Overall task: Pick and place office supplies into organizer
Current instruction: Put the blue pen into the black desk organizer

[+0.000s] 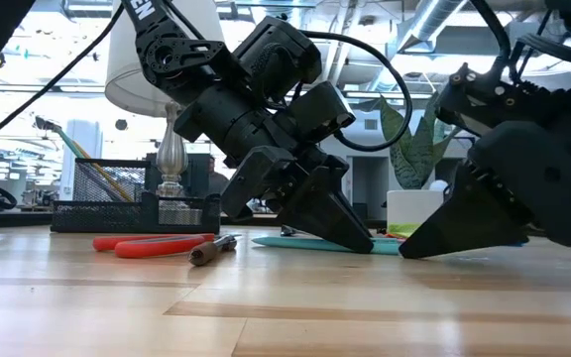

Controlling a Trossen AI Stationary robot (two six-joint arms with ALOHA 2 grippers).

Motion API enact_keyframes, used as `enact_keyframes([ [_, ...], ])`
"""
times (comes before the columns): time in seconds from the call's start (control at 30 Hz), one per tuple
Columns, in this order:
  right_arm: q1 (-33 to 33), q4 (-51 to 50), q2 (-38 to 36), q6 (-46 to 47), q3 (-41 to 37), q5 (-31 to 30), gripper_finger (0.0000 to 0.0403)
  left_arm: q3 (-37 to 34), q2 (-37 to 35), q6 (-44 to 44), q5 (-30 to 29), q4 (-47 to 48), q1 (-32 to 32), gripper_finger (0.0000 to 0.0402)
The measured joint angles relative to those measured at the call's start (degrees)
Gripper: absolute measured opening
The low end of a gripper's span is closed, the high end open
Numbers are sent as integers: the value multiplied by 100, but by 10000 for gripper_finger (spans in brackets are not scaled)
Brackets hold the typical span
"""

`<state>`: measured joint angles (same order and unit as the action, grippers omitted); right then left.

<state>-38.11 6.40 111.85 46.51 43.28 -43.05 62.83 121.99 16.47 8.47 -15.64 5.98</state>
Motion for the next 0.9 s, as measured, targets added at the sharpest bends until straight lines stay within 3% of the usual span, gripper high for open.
enact_keyframes([
  [0.13, 48, 7, 0, -102, -2, 9, 96, 1, 0, -29, -2, 0, 0, 16],
  [0.47, 160, 26, -4, -115, -17, -41, 6, -13, 2, -65, 79, -114, -4, 16],
  [0.9, 98, 165, 22, -8, -41, -226, 6, 179, 28, -118, 125, -244, 22, 81],
])
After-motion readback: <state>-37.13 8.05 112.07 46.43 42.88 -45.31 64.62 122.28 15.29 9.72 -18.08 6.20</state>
